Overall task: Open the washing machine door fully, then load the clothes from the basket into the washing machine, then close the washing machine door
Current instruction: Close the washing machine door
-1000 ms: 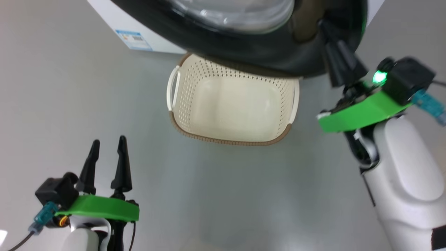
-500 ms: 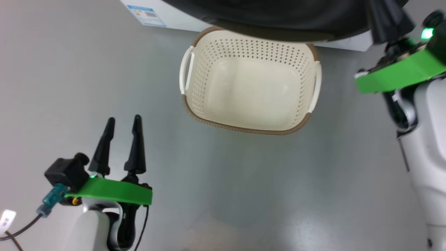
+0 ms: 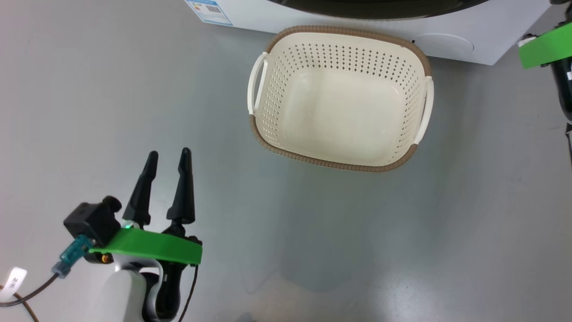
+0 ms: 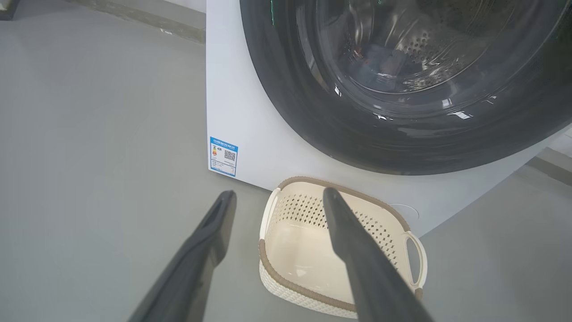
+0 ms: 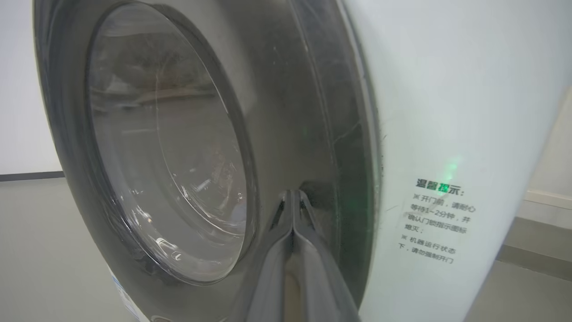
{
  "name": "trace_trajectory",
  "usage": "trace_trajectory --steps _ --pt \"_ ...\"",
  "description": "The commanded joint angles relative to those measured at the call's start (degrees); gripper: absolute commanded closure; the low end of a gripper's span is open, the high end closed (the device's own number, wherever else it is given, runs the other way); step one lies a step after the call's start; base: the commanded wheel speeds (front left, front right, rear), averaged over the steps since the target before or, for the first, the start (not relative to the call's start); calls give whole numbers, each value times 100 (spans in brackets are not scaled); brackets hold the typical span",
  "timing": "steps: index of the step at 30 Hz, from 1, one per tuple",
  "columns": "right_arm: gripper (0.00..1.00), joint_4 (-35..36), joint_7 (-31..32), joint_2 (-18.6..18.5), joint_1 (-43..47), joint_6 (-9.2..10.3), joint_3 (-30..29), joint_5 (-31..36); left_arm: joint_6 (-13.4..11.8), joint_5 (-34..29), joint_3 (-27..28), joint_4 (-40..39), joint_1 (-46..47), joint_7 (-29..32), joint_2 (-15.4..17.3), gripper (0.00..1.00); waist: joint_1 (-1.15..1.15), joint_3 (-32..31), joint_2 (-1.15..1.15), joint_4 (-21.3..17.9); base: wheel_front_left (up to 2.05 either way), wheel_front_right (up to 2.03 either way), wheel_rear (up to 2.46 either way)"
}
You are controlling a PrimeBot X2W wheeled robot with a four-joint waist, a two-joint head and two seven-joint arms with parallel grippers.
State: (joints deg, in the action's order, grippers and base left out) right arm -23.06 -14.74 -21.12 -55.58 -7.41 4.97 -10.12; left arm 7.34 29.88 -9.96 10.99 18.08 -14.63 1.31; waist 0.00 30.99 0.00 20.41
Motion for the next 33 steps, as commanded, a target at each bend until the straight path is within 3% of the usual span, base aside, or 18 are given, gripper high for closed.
trace_trajectory --steps 1,8,15,16,17,19,20,22,33 --pt "100 37 -26 -22 -85 -8 -34 58 14 44 165 -144 38 -37 156 0 0 -40 0 33 0 0 0" --pt "100 141 -26 42 191 -8 -98 156 14 60 212 -157 24 -37 156 0 0 -176 0 14 0 0 0" --pt "100 768 -26 98 932 -8 -88 69 14 376 263 -300 60 -37 156 0 0 -307 0 96 0 0 0" --pt "84 1017 -26 137 1310 -8 -122 25 14 532 244 -290 35 -37 156 0 0 -405 0 127 0 0 0" --pt "84 1017 -26 137 1310 -8 -122 25 14 532 244 -290 35 -37 156 0 0 -405 0 127 0 0 0" --pt "58 1263 -26 199 1715 -8 -189 -34 14 631 133 -199 -6 -37 156 0 0 -531 0 160 0 0 0" --pt "31 1382 -26 228 1918 -8 -222 -47 14 693 126 -169 -22 -37 156 0 0 -600 0 174 0 0 0" --pt "0 1607 -26 315 2341 -8 -320 -87 14 708 74 -88 -61 -37 156 0 0 -767 0 206 0 0 0" --pt "0 2509 -26 965 4259 -8 -714 -61 14 65 62 271 -502 -37 156 0 0 -1738 0 2 0 0 0"
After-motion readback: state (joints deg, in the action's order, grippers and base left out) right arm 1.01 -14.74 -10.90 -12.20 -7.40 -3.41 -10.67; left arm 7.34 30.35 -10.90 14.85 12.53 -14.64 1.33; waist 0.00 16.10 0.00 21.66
